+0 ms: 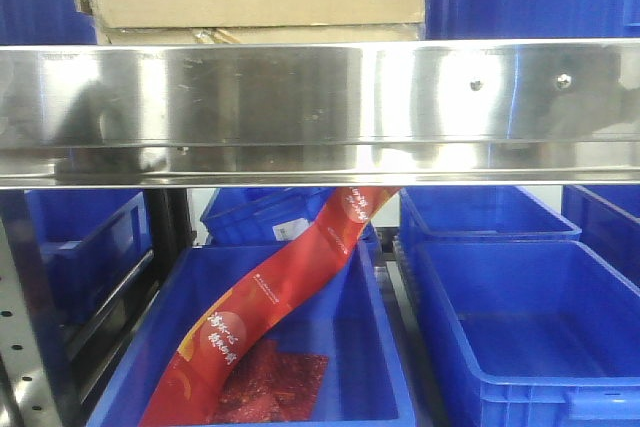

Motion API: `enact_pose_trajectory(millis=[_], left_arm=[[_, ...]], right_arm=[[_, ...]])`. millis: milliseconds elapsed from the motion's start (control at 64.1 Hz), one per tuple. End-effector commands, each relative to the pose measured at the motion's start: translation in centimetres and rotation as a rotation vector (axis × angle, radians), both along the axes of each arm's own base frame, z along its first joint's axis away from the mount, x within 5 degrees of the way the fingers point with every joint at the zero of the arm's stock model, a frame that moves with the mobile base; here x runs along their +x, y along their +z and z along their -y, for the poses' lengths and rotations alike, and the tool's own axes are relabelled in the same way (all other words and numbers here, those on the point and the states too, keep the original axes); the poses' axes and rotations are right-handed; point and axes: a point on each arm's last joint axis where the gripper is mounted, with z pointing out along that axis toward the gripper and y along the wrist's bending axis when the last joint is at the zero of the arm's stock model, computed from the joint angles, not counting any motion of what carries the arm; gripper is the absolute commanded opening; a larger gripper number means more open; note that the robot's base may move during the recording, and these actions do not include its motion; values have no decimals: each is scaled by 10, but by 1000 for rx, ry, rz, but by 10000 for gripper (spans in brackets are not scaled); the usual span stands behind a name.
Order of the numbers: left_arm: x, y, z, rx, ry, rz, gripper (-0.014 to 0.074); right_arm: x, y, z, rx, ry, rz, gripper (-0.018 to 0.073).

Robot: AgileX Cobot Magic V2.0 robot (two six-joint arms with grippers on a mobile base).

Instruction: Stack two boxes on right shelf middle

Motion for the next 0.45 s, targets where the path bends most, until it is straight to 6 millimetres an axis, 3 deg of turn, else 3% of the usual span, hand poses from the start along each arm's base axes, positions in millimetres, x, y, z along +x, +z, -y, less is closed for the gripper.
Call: enact_pose_trajectory(millis=[0,437], left_arm=[[-1,3,0,-2,-5,32,-92],[-1,3,0,-2,-5,32,-92]], right_arm=[[-1,3,0,5,-5,30,-162],[-1,3,0,5,-5,30,-162]])
